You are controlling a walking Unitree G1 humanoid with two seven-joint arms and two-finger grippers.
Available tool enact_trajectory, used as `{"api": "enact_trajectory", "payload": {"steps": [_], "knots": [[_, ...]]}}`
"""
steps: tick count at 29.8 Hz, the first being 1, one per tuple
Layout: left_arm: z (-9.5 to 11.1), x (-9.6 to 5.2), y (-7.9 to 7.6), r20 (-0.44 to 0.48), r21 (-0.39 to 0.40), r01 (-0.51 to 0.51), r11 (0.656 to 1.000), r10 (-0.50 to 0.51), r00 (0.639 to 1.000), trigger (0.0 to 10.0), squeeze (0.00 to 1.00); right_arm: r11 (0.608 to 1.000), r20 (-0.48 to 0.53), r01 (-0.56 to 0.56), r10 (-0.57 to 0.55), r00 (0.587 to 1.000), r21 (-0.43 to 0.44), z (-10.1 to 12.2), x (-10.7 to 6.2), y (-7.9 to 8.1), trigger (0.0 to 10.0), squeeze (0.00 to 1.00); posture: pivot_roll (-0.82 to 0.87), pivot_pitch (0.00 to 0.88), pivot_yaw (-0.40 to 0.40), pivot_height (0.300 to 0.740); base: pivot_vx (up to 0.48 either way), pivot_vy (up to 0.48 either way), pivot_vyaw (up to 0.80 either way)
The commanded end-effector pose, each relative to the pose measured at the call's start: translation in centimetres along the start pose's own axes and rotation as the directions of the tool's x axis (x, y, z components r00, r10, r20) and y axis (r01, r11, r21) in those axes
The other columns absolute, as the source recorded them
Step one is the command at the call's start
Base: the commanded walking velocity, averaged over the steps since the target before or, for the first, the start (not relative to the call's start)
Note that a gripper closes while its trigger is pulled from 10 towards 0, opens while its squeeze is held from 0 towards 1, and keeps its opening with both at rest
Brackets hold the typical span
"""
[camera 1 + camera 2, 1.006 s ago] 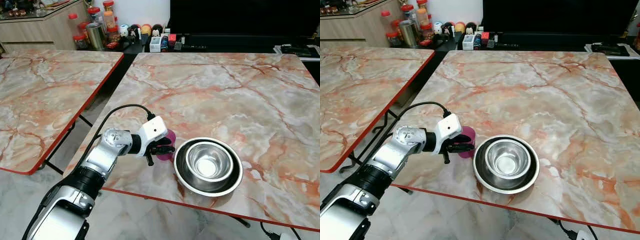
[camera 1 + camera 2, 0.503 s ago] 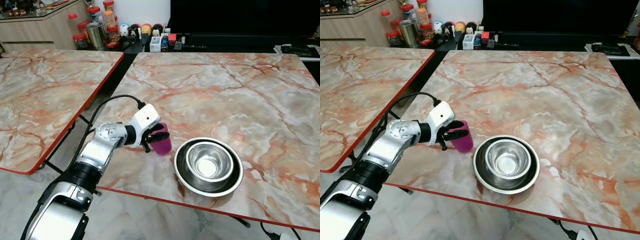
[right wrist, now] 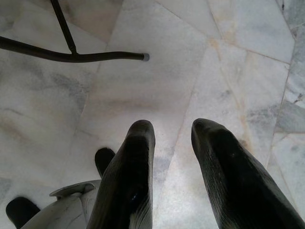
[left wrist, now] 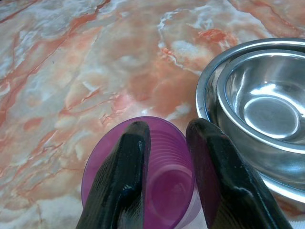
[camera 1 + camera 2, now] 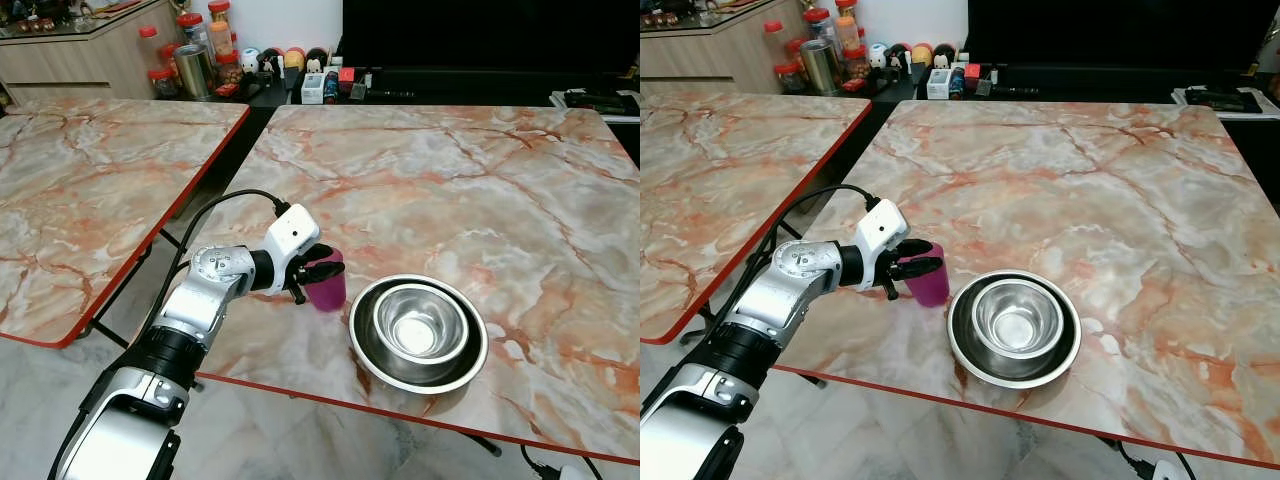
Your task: Setting the table
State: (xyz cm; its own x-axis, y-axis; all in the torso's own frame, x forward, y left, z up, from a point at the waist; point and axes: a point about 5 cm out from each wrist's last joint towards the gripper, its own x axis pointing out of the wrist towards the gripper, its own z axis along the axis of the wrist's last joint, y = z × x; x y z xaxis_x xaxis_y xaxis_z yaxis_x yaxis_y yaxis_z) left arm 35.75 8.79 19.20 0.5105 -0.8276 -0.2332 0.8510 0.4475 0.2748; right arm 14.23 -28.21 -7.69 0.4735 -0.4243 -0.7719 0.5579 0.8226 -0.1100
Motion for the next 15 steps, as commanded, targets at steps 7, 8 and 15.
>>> {"api": "enact_trajectory", "payload": {"steps": [7,8,15], "knots": [[0.12,-0.38,-0.03,0.017,-0.005,0.000,1.000,0.000,1.000,10.0,0.00,1.000,-0.005,0.007,-0.007,1.000,0.010,-0.20,-0.04,-0.04,10.0,0.00,0.02,0.080,0.066,0.740,0.000,0.000,0.00],[0.15,-0.39,-0.05,0.019,-0.006,-0.001,1.000,0.001,1.000,10.0,0.00,1.000,-0.005,0.007,-0.007,1.000,0.010,-0.19,-0.04,-0.05,10.0,0.00,0.02,0.080,0.066,0.740,0.000,0.000,0.00],[0.81,-0.85,0.29,0.070,-0.034,-0.027,0.999,0.030,0.997,10.0,0.00,1.000,-0.003,0.009,-0.009,1.000,0.009,-0.12,-0.03,-0.05,10.0,0.00,0.02,0.079,0.063,0.740,0.000,0.000,0.00]]}}
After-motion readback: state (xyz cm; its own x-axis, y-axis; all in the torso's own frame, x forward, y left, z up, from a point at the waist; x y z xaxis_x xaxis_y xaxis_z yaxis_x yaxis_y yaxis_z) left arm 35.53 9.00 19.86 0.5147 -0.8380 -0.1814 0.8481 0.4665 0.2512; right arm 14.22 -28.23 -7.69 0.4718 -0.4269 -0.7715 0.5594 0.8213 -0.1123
